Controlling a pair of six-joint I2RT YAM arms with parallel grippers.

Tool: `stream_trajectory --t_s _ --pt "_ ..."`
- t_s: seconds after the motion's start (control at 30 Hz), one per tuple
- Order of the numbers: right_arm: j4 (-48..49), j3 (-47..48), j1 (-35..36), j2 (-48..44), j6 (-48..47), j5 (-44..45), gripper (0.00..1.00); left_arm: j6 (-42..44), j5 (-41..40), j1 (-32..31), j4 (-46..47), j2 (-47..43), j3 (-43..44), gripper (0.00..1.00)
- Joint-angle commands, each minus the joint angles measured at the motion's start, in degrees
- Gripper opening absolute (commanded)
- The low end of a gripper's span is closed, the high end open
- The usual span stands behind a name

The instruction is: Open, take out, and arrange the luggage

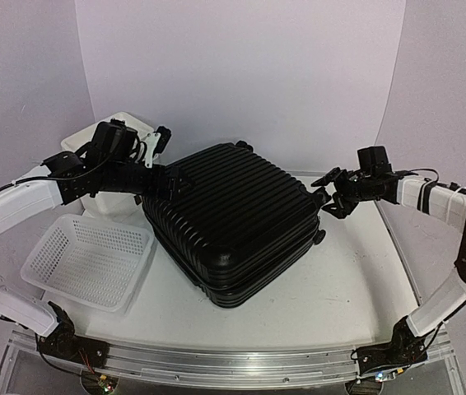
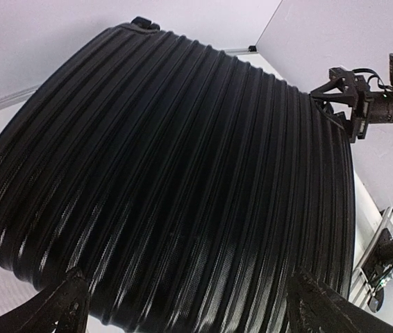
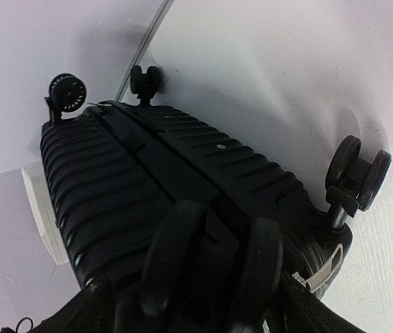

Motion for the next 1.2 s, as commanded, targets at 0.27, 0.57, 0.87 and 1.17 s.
stream_trajectory --t_s 0.27,0.57,0.87,1.17 --pt "5.76 -1.36 2.58 1.85 13.93 11.91 0.34 1.68 -1.12 0.6 2.73 -3.65 -1.09 1.0" --pt "3.27 3.08 -14.56 4.5 2.37 3.07 0.05 1.51 0.45 0.9 2.59 -0.24 1.45 0.99" --pt "-29.64 33.29 -23.59 24.42 -38.74 -12.99 0.19 -1.74 6.15 2.61 2.63 7.51 7.57 0.99" --pt "-52.86 42.55 -23.88 17.15 -51.19 12.46 0.98 -11.13 22.66 13.6 12.33 21.31 16.67 0.99"
